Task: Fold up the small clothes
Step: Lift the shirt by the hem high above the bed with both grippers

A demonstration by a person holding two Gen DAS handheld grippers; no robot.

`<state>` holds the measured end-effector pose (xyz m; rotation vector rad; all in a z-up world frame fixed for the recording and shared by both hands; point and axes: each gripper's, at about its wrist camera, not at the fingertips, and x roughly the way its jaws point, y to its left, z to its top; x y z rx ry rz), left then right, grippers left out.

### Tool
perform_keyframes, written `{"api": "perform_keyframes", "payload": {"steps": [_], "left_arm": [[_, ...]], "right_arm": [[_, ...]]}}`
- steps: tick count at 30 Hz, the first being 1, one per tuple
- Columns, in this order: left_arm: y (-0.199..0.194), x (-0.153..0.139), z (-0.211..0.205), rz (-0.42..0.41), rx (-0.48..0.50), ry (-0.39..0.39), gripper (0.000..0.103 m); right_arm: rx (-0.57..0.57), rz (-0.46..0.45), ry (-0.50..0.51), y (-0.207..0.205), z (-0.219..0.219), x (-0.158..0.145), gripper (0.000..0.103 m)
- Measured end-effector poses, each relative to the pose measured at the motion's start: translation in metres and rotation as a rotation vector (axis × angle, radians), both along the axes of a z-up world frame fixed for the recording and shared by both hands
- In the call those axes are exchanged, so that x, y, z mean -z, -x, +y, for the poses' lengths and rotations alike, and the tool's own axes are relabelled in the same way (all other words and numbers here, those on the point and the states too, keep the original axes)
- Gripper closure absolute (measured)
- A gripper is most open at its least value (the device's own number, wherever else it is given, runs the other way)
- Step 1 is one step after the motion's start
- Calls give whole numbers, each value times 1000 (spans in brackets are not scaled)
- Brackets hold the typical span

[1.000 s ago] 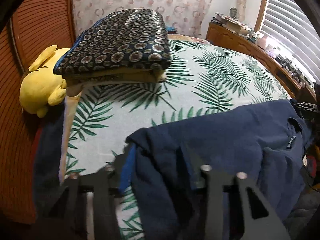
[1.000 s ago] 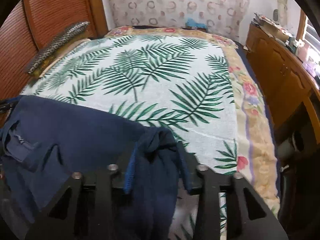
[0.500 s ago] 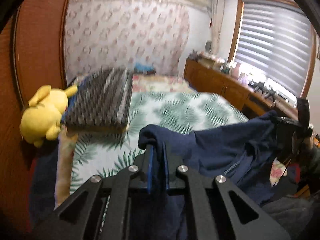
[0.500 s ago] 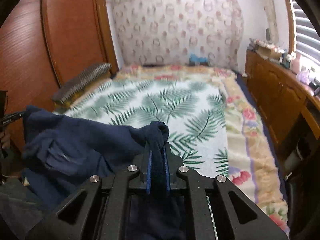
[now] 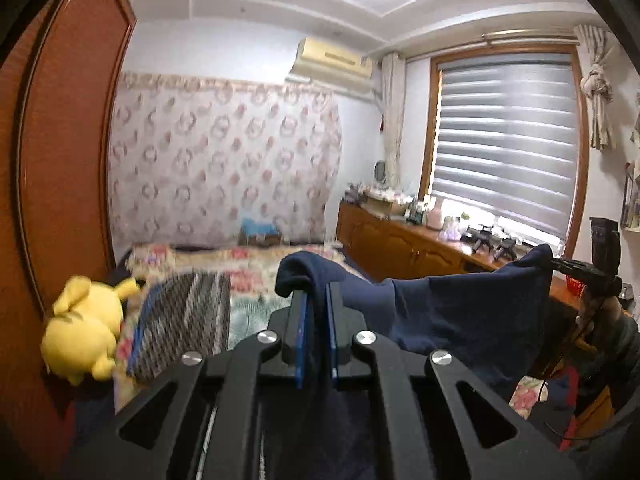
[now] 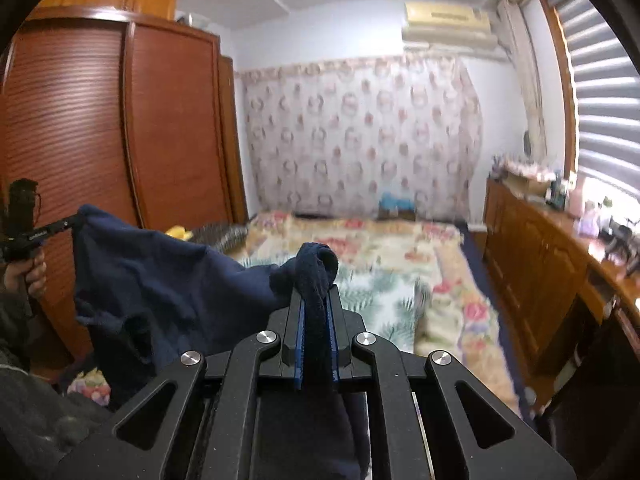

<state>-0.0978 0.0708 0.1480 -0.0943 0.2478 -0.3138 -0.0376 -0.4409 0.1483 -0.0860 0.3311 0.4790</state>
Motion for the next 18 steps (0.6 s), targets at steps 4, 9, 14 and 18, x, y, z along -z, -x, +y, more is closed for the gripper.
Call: {"api": "perform_keyframes", "payload": {"steps": [4,9,14,18], "left_arm": [[6,-41,0,-88,1,-25,97],[17,-84,6,-186,-25,-48,97],[28,-117,23,-257,-50,-46,97],[34,-131,30,-291,-64,-53,97]], "right_arm": [[-9,-109,46,12,8,-42,97],[-13,-216,69,26,12,-90,97],[7,-286,67,35,8,-131,97],[25,-331,64,43,1,-155,97]]}}
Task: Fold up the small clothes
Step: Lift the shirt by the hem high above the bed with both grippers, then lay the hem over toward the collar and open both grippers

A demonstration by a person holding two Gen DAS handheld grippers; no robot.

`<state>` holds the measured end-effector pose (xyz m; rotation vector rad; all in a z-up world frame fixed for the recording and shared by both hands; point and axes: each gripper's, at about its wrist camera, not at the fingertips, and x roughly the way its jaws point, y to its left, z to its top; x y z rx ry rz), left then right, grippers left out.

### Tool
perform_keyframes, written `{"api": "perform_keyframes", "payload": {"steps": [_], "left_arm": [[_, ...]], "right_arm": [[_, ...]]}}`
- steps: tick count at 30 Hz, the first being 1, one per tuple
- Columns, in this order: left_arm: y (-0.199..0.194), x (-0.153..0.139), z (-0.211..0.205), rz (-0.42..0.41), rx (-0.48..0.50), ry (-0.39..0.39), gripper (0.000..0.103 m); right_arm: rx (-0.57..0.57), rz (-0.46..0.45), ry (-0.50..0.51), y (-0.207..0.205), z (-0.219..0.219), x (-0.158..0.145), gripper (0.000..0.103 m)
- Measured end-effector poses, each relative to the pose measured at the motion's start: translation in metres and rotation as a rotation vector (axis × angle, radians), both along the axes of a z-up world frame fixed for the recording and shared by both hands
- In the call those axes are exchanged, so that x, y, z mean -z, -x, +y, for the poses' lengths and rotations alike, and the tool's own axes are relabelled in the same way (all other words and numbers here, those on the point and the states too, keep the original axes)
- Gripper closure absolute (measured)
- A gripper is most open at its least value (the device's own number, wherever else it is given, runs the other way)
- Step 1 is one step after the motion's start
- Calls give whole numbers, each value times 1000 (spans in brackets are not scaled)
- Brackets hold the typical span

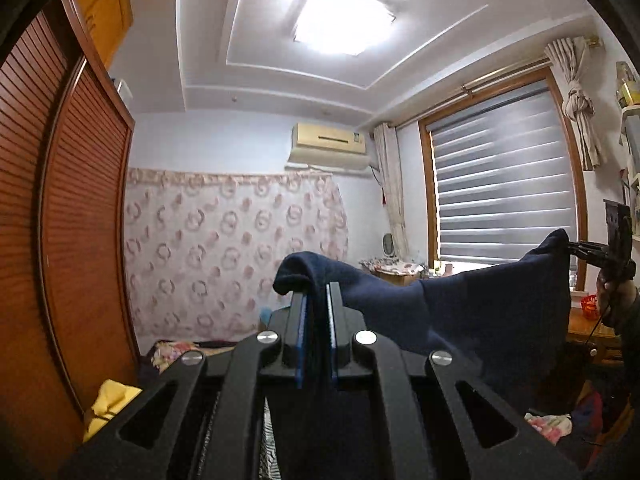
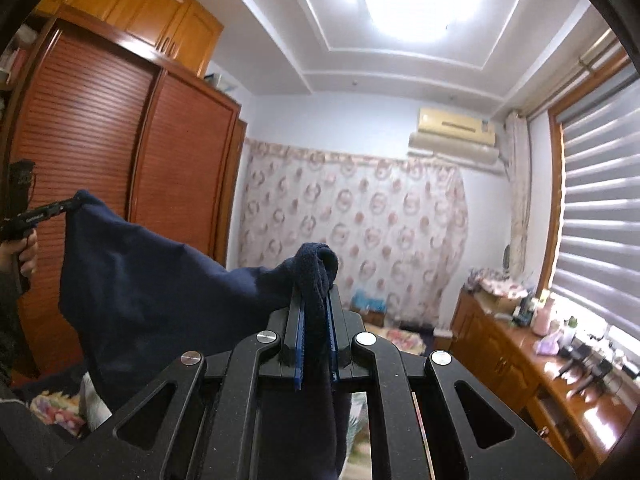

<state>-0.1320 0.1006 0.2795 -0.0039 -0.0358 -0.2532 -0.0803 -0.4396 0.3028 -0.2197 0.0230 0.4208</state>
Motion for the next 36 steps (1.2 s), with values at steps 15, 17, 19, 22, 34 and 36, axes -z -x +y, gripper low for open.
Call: {"api": "perform_keyframes", "payload": {"steps": [15,17,19,22,34,36], "left_arm": [[-154,84,10,216,-79,-18,97],[-193,118,8,268,-92,-26,97],[-225,149,5,322,-110,-42,97],[-278,200,3,396,-125,-76,97],[-378,276,-18,573,-156,-120,96],[-385,281,-18,592,-150,-118,95]], "right_arm": [[63,191,64,-135,5,69,97],[71,257,83,-181,10,102,97],[74,317,92,-221,14,135,97],[89,383,107,-269,20,183,97],[179,587,157,-404,37,304,96],[191,613,144,-413,36,309,94]]}}
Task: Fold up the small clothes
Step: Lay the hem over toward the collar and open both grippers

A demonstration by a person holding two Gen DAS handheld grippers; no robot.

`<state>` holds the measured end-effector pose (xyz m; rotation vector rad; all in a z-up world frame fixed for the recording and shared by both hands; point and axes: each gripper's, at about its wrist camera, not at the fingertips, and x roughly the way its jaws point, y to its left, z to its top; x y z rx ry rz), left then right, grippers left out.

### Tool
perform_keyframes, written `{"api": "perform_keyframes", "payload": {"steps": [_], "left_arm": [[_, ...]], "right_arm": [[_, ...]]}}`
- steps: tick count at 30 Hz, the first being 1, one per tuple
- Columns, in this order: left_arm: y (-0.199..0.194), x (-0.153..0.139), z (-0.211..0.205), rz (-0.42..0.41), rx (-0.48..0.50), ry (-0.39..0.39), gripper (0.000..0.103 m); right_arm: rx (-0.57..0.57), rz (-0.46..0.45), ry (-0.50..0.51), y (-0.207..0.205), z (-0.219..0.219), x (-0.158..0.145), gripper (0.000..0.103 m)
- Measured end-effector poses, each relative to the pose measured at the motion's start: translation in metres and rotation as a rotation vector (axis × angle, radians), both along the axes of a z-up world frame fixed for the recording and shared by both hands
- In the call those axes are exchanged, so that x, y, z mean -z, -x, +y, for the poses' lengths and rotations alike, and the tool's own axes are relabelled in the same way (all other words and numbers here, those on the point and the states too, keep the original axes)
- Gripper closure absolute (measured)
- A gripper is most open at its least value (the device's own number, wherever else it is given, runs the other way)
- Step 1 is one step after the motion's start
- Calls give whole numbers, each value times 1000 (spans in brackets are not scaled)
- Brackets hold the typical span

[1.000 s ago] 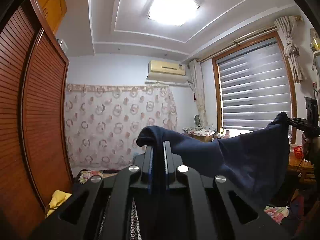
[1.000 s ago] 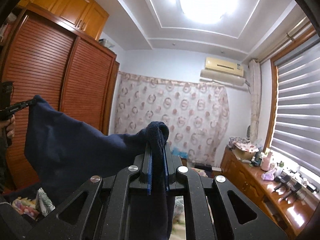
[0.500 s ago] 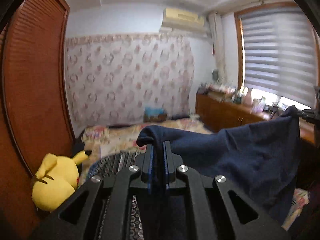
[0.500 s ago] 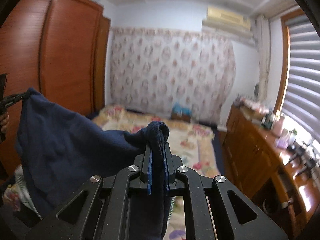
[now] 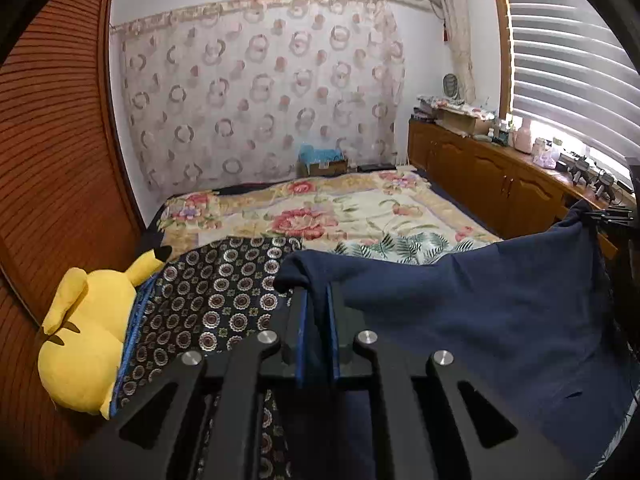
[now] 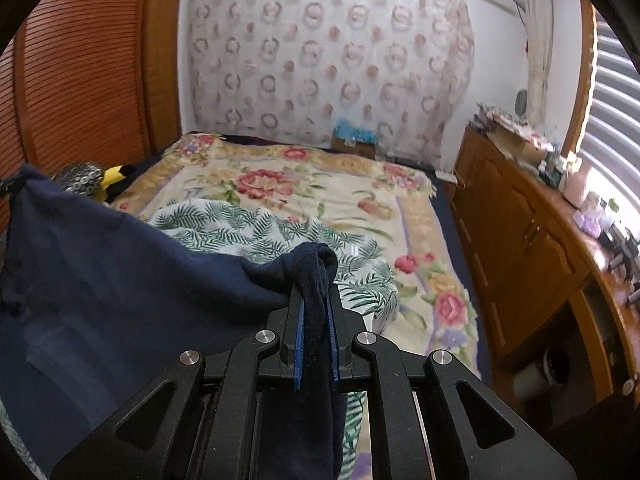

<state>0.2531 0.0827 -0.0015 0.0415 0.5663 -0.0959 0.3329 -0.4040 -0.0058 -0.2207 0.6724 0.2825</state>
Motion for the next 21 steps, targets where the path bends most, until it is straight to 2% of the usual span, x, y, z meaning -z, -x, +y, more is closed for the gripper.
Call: {"api": "perform_keyframes", "payload": {"steps": [1,3,5,8,9,12,14,15,21], "left_arm": [[-4,2,1,15,11,11,94],[-5,6,3,40,16,18,92],[0,7,5,43,14,20,81],[13,12,7,67,30,38,69],[18,13,7,78,32,36,62],[40,17,5,89,41,25,57],[58,23,1,100,44,22,48],[66,24,2,105,51,30,40],[107,38,-10,130,77,56,40]], "right_arm": [[13,14,-6,-5,-1,1,93],[51,22,-10,-8,-2,3,82],[68,34,-18,-6,-5,3,74],[61,44,-26,7,-7,3,72],[58,47,-26,11,-7,2,71],[50,58,-39,32,-9,5,69],[45,62,-43,45,-9,8,68],[48,62,-42,52,-9,9,68],[56,93,-51,95,-16,31,68]]}}
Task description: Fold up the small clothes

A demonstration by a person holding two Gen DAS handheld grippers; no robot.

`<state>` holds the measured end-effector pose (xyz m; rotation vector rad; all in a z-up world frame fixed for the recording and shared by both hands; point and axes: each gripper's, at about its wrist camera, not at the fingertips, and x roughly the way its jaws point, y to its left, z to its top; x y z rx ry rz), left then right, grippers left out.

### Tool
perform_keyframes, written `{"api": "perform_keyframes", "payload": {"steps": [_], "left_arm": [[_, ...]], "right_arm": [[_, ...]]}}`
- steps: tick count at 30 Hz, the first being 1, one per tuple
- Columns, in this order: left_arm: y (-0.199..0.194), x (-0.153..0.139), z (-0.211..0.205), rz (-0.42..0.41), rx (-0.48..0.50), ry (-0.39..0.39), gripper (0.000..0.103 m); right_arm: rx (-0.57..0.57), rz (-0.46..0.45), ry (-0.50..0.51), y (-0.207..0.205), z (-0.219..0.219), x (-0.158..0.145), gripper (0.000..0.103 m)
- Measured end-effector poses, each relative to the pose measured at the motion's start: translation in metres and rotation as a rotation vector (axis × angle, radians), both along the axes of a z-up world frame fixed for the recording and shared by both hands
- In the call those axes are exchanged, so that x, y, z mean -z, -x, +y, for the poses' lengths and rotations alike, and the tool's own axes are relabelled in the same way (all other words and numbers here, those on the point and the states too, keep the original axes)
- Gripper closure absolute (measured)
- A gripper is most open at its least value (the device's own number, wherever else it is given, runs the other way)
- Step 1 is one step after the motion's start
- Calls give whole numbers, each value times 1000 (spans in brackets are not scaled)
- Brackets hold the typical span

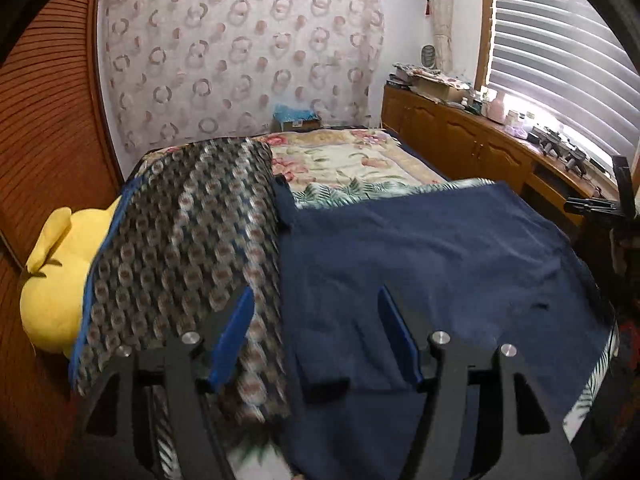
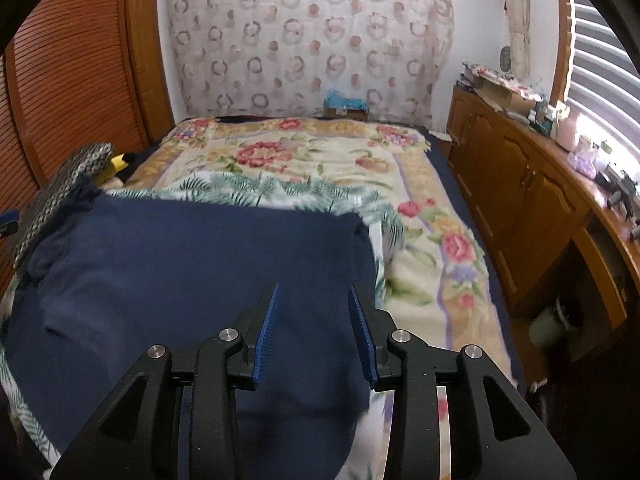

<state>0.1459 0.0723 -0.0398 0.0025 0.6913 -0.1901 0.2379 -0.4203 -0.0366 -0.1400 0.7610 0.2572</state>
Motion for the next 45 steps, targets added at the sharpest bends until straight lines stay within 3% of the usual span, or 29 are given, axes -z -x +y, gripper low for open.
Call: {"api": "perform_keyframes", "payload": {"steps": [6,13,21,24,31,42,45], "left_arm": [[27,24,-16,45,-23,13,39],[31,48,-30,112,-24,1,40],[28,58,-35,135,-33,27,40],[29,55,-28,117,-44,75,47],[16,59,-22,134,-81,45,57],[-12,69,-18,160,-123,81,58],[-16,71,-21,169,-110,59,86]], "right_arm": [[52,76,-23,19,-18,34,68],[65,163,-52,25,-18,63,68],[74,125,-30,19,-11,67,67],[79,109,-36,21,-12,68,67],[87,99,-37,22,-11,70,66],[86,99,-42,23,-10,70,66],[87,98,-40,23,-10,70,66]]}}
